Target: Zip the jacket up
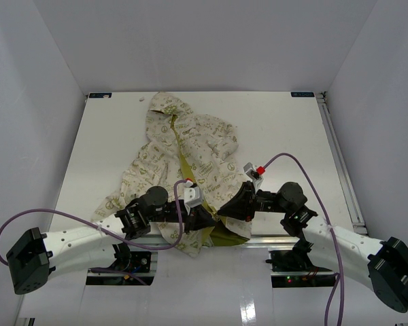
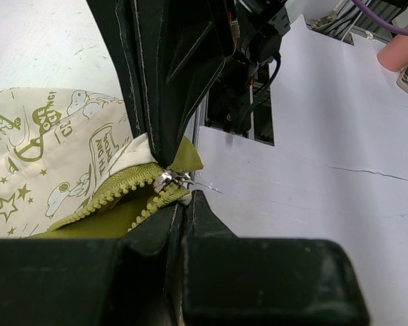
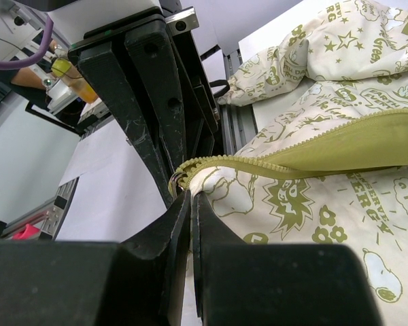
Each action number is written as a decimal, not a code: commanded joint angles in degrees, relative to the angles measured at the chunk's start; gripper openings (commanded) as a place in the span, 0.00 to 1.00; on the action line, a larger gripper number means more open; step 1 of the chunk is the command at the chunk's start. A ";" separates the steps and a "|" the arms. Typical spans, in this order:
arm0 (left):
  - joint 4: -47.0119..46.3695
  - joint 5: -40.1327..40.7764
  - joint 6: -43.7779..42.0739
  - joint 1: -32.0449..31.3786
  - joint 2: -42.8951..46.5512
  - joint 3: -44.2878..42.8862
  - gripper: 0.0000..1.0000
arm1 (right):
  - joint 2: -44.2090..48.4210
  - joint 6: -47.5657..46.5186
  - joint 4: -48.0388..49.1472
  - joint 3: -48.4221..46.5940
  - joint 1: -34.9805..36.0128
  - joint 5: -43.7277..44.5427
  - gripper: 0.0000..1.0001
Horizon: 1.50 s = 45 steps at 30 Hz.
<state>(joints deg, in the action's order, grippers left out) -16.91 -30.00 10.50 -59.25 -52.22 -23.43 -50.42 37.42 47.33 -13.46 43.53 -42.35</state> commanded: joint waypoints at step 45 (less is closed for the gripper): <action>-1.13 -1.69 1.67 1.32 2.48 4.74 0.00 | 3.67 -36.59 -51.91 -30.35 1.70 36.54 0.76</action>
<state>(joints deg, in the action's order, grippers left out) -15.53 -28.10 11.06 -58.84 -49.62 -19.20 -43.83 13.60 6.92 -36.01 44.03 -15.43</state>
